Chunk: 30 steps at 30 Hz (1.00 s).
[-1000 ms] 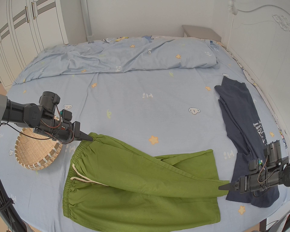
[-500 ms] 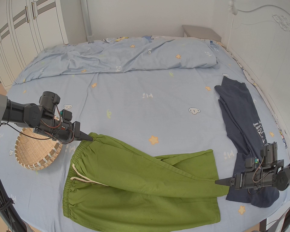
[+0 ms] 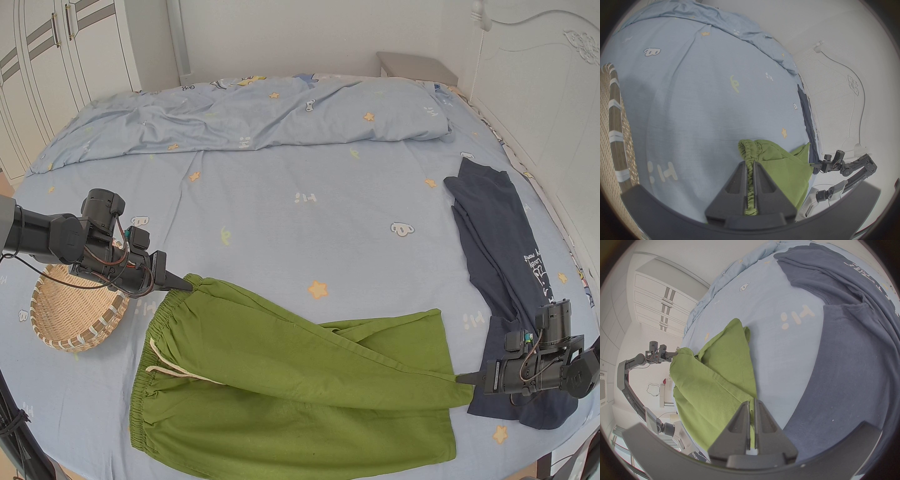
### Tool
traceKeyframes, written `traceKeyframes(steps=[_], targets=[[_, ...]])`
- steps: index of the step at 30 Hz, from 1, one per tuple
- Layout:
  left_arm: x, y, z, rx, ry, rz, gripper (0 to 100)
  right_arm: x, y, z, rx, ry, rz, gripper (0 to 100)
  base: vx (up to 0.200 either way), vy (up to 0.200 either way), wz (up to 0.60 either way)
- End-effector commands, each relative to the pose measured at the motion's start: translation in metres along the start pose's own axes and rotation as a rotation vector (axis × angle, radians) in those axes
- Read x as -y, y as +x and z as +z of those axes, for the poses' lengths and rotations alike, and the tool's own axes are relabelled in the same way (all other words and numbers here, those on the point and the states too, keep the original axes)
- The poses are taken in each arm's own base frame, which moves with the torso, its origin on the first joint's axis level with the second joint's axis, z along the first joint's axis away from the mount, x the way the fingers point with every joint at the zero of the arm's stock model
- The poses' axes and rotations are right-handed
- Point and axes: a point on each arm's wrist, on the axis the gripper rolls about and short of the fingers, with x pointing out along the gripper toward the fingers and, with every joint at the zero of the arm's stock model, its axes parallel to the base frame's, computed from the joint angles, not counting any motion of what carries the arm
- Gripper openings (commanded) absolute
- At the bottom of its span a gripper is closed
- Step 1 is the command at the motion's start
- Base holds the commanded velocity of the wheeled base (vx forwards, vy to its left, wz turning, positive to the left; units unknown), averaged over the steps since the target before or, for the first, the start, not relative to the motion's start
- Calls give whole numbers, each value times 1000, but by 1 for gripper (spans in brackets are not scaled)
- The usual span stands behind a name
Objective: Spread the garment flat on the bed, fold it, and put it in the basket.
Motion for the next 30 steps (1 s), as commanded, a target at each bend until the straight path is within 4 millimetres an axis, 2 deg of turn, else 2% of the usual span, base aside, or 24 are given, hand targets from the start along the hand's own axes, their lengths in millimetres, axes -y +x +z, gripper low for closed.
traceKeyframes(steps=[1, 8, 12, 13, 17, 20, 21, 22, 23, 24, 30], targets=[[-1, 0, 0, -1, -2, 2, 0, 0, -1, 1, 8, -2, -1, 0, 0, 0, 0], [0, -2, 0, 4, -1, 1, 0, -1, -5, 4, 50, -19, -2, 0, 0, 0, 0], [1, -6, 0, 11, 0, 3, 0, -15, -24, 7, 127, -74, 22, 0, 0, 0, 0], [2, -9, -2, 12, 0, 2, 0, -25, -36, 6, 171, -116, 42, 0, 0, 0, 0], [7, -17, -4, 25, 7, 2, 0, -57, -62, 1, 234, -225, 126, 0, 0, 0, 0], [10, -22, -3, 51, 21, 3, 0, -81, -81, 8, 249, -282, 174, 0, 0, 0, 0], [10, -23, -3, 55, 24, 3, 0, -83, -83, 9, 250, -285, 176, 0, 0, 0, 0], [10, -27, -3, 83, 36, 5, 0, -94, -92, 16, 232, -299, 186, 0, 0, 0, 0], [10, -27, -3, 83, 36, 5, 0, -94, -92, 16, 232, -299, 186, 0, 0, 0, 0], [8, -32, -2, 118, 48, 9, 0, -106, -102, 28, 228, -315, 176, 0, 0, 0, 0], [6, -43, -4, 176, 63, 20, 0, -127, -112, 53, 280, -372, 147, 0, 0, 0, 0]])
